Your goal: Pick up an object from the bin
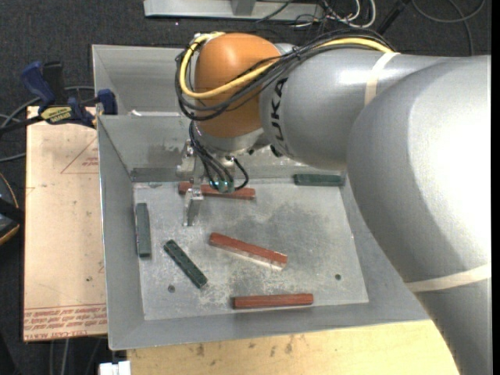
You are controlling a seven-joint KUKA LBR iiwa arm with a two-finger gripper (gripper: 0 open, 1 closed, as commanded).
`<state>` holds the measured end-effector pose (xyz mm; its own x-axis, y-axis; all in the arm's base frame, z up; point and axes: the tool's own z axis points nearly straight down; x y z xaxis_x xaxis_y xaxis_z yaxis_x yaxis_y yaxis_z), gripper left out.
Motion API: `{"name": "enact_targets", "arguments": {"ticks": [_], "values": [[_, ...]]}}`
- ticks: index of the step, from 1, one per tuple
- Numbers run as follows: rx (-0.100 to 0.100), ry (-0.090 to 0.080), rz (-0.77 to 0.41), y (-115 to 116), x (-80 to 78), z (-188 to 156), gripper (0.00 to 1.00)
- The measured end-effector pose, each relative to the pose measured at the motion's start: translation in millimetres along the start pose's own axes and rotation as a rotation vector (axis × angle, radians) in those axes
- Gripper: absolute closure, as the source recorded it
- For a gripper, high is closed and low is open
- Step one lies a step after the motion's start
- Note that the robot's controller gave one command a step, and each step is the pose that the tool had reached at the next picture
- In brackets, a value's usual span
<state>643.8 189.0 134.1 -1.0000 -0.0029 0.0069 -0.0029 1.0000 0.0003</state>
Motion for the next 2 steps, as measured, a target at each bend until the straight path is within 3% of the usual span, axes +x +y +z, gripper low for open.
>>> {"name": "enact_targets", "arguments": {"ticks": [1, 2], "values": [[-0.001, -0.008, 0.002, -1, -2.2, -5, 0.00], [-0.009, -0.038, -0.139, -36, -15.8, 51, 1.00]]}}
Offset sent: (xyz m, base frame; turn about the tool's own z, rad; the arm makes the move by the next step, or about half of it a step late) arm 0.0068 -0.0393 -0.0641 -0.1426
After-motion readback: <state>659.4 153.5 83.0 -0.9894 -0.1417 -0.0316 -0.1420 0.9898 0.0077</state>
